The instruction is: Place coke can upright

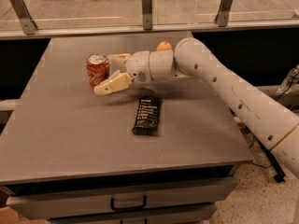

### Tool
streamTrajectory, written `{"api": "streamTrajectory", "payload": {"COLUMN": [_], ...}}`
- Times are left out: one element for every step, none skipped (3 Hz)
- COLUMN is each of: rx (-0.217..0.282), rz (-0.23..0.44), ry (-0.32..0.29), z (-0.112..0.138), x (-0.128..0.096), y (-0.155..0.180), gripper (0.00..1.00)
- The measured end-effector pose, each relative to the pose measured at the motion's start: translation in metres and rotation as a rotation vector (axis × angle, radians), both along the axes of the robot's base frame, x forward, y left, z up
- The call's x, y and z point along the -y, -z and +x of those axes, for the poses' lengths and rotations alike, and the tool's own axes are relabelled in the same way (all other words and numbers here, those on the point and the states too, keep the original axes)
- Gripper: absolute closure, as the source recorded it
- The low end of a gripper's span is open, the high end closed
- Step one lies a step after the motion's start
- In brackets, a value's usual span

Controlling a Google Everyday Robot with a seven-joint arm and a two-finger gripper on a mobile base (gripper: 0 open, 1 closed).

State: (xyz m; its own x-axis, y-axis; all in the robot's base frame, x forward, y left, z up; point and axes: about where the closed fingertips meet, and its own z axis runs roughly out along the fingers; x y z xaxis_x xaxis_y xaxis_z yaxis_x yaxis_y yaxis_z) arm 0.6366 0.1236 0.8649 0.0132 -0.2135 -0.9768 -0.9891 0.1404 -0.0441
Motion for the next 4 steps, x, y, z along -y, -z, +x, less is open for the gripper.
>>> {"api": "streamTrajectory", "payload": {"rx": [0.035, 0.076, 0.154, 0.162], "rz": [-0.038, -0.057, -0.085, -0.082], "ry": [0.015, 0.053, 0.139, 0.147], "z": [0.006, 0.019, 0.030, 0.032], "x": [0.031, 0.080, 0.133, 0.137], "y": [-0.015, -0.031, -0.069, -0.074], "gripper": [0.00, 0.00, 0.00, 0.00]}}
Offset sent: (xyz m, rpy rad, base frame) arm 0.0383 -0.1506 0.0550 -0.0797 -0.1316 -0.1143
